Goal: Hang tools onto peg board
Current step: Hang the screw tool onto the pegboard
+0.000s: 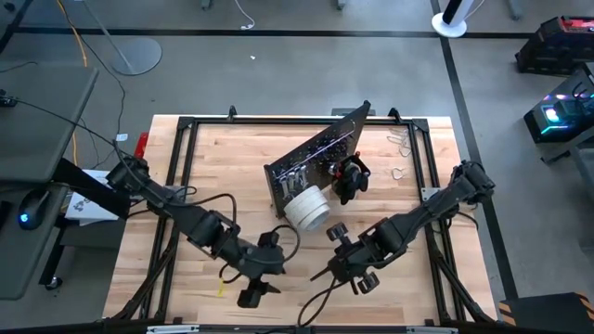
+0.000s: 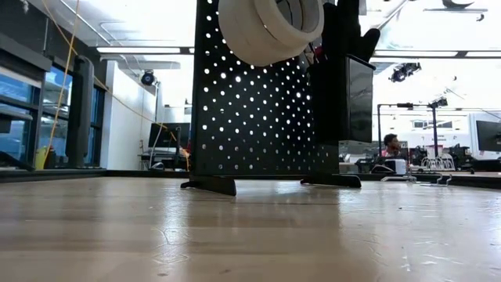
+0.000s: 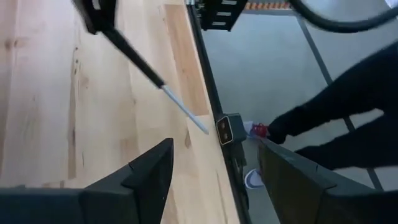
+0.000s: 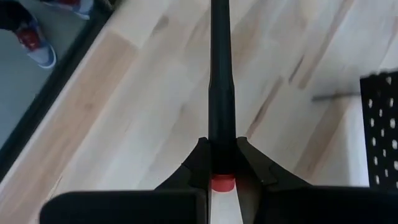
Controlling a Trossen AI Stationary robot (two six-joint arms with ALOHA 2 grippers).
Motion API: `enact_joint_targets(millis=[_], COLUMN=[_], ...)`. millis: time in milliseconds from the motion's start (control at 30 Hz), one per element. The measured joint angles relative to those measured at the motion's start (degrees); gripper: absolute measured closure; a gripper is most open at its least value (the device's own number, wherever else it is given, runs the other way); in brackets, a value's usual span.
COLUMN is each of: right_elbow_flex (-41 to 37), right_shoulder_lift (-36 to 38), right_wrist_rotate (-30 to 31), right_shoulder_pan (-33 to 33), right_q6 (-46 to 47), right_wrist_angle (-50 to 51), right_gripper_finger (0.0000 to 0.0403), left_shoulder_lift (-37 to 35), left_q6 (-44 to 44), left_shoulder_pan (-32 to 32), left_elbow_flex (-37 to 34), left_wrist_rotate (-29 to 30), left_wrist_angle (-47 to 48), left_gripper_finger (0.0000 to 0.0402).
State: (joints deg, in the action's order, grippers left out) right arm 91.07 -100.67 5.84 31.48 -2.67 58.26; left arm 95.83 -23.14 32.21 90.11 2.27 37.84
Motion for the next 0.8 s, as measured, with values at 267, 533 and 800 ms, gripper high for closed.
enact_joint_targets(millis=[267, 533, 800], right_elbow_flex=[0.0, 0.0, 0.0], right_shoulder_lift=[-1.8, -3.6, -3.7], right_wrist_rotate=[1.2, 2.8, 3.2], right_shoulder_pan=[0.0, 0.0, 0.5], right_q6=[4.2, 14.0, 20.7], right_wrist_angle=[-6.6, -6.5, -6.8], right_gripper_finger=[0.0375, 0.0375, 0.0375], left_shoulder_lift=[2.9, 7.6, 11.5], left_q6=[-7.8, -13.1, -15.9], left_shoulder_pan=[0.3, -2.0, -1.3], left_elbow_flex=[0.0, 0.0, 0.0], left_wrist_rotate=[3.9, 2.3, 7.8], left_wrist_angle=[-1.0, -4.4, -3.8], left_gripper_finger=[0.0176, 0.0176, 0.0176])
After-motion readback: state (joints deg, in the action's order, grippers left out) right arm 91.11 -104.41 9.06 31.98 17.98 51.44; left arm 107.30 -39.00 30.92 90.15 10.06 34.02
